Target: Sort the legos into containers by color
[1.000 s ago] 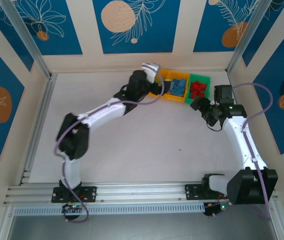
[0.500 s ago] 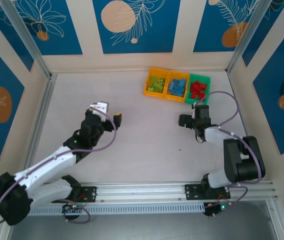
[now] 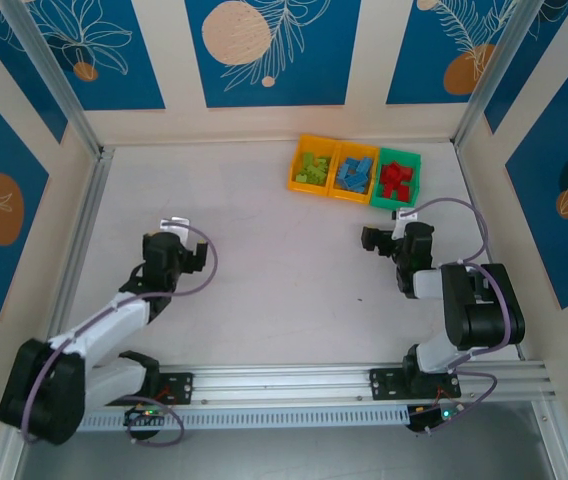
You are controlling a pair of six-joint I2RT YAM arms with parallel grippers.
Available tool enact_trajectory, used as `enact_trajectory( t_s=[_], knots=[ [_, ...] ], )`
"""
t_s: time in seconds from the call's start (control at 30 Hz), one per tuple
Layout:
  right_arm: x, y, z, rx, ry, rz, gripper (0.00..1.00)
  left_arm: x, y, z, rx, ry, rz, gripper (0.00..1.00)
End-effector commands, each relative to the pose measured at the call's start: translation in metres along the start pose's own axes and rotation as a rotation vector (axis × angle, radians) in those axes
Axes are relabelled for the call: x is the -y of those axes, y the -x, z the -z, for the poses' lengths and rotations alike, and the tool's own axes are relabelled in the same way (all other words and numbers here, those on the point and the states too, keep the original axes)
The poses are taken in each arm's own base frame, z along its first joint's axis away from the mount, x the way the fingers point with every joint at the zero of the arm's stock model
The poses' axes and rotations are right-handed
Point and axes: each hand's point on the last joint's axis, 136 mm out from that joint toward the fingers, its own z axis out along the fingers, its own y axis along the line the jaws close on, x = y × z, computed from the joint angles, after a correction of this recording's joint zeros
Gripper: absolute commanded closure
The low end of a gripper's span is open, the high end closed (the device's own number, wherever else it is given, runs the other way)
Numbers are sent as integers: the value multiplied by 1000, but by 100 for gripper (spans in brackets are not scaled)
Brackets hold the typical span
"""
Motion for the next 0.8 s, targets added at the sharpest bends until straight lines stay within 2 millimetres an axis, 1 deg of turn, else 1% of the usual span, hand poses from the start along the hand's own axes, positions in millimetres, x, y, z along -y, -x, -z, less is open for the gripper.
enact_trajectory(
  t_s=[0.0,0.03,0.07,0.1,0.13,0.2,0.23,0.27,0.3,0.33,0.37,0.57,0.63,0.77],
  knots=[
    [-8,24,1,84,46,27,1,-11,11,-19,67,-18,33,0],
    [-8,24,1,82,47,27,1,-13,4,-26,66,-29,56,0],
    [-8,24,1,85,47,29,1,-14,1,-32,76,-41,67,0],
    [-9,24,2,83,47,29,1,-13,2,-37,62,-61,51,0],
    [-8,24,1,86,45,31,1,-12,10,-43,101,-81,32,0],
    [-9,25,1,86,49,30,1,-12,17,-57,138,-137,67,0],
    [-9,24,1,83,48,29,1,-10,10,-65,125,-187,87,0],
    [-8,24,1,82,48,28,1,-15,4,-69,147,-166,111,0],
    [-9,23,1,80,50,27,1,-18,-1,-67,149,-153,129,0],
    [-9,25,1,83,51,29,1,-13,0,-65,184,-186,116,0],
    [-9,24,1,83,50,29,1,-6,-1,-65,163,-219,89,0],
    [-10,25,1,81,56,31,1,-10,-1,-66,166,-199,102,0],
    [-13,23,0,70,81,33,1,-10,-1,-65,167,-199,101,0],
    [-12,24,-1,66,89,26,1,-10,-1,-66,165,-198,101,0]
  ],
)
